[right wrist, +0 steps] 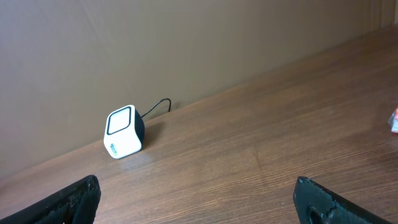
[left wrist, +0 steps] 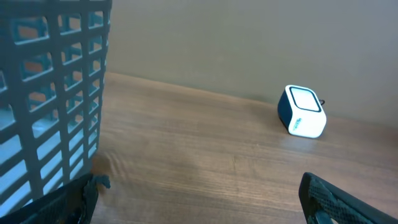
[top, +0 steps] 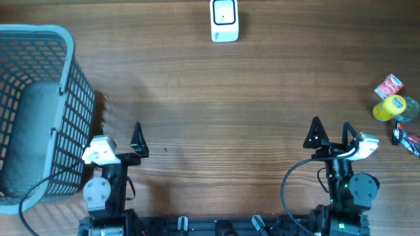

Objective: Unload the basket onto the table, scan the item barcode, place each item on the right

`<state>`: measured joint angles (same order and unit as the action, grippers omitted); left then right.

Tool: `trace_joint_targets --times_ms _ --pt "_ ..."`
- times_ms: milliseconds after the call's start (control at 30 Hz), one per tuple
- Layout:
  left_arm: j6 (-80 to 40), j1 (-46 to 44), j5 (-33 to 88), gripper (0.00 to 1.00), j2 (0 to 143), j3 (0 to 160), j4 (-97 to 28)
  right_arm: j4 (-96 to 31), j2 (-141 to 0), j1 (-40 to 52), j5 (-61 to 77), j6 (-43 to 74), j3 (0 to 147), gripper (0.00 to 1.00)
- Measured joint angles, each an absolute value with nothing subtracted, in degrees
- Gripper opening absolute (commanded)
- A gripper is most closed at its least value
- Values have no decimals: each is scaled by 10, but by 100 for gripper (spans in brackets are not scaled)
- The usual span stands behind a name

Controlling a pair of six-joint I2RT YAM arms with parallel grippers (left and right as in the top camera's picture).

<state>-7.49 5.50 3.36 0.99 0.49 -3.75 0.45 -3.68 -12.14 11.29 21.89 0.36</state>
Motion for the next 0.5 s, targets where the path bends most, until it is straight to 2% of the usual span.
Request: trace_joint_targets --times_ms 500 --pt "-63 46 20 100 8 5 -39 4 -37 -121 113 219 4 100"
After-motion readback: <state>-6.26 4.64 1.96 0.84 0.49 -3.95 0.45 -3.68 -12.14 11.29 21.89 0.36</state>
